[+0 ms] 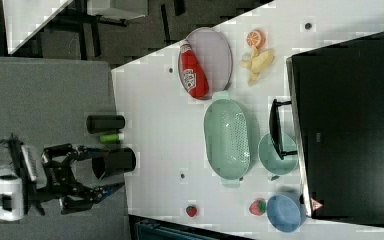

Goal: Drag strainer left to right.

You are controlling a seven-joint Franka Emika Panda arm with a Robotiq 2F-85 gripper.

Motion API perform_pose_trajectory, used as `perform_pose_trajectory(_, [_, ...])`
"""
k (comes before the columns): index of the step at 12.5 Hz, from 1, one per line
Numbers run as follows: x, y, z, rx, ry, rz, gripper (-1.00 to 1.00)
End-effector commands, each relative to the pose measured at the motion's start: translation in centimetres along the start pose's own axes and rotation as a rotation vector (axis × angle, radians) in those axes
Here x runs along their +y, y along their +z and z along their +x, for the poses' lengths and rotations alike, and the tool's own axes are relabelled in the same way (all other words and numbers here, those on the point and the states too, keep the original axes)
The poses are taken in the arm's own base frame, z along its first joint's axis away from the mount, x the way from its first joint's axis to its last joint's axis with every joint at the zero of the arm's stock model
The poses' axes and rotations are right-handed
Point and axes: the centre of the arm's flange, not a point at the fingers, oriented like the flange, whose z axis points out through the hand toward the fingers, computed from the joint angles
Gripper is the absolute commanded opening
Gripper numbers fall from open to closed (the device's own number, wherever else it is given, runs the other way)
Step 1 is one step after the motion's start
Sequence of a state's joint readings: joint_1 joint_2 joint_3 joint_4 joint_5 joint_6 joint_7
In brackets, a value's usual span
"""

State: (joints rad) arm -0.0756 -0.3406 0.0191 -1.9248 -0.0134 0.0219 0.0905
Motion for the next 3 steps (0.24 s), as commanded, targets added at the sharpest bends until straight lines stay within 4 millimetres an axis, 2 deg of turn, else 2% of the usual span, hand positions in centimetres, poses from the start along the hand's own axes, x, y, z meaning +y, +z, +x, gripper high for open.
perform_pose_trajectory(1, [-1.09,4.33,1.5,-0.093,-0.06,-0.073,1.0])
perform_pose_trajectory(3, [-1.28,4.81,1.66,-0.1,-0.06,-0.08,1.0])
